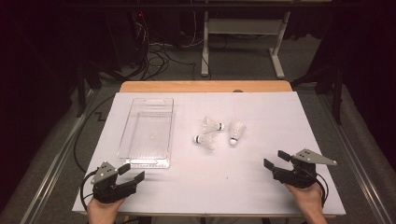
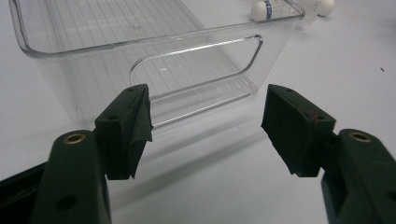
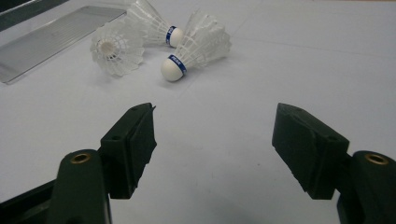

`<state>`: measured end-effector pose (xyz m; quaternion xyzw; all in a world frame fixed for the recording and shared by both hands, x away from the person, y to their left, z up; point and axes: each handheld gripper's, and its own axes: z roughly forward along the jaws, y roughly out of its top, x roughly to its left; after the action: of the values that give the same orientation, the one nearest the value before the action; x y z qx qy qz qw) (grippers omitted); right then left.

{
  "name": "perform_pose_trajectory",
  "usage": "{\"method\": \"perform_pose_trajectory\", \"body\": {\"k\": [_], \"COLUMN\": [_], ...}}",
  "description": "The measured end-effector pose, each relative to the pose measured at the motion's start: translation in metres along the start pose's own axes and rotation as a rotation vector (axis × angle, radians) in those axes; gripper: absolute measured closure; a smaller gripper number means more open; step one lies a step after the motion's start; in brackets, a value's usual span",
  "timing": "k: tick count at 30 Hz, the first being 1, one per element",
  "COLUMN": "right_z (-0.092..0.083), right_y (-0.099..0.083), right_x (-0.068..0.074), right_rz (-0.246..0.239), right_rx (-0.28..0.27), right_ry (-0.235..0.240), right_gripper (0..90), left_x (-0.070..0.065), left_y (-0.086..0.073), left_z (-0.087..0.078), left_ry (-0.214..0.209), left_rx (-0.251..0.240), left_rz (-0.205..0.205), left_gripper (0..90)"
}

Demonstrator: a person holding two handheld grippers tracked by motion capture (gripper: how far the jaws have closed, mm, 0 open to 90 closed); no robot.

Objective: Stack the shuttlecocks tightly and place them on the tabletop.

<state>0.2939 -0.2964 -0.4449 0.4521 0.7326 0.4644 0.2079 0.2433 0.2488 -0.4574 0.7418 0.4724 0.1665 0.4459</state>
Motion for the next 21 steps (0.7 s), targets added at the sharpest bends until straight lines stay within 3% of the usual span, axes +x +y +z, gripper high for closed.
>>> {"method": "perform_pose_trajectory", "body": {"k": [21], "right_z": [0.022], "right_y": [0.016], "right_x": [0.006], "right_rz": [-0.032], "right_rx": [0.010], "right_ry": [0.011], "right_gripper": [31.1], "left_x": [0.000], "left_y": [0.000], "left_z": [0.001], "left_ry": [0.006], "left_rx": [0.004], "left_rz": [0.012], "left_gripper": [33.3]}}
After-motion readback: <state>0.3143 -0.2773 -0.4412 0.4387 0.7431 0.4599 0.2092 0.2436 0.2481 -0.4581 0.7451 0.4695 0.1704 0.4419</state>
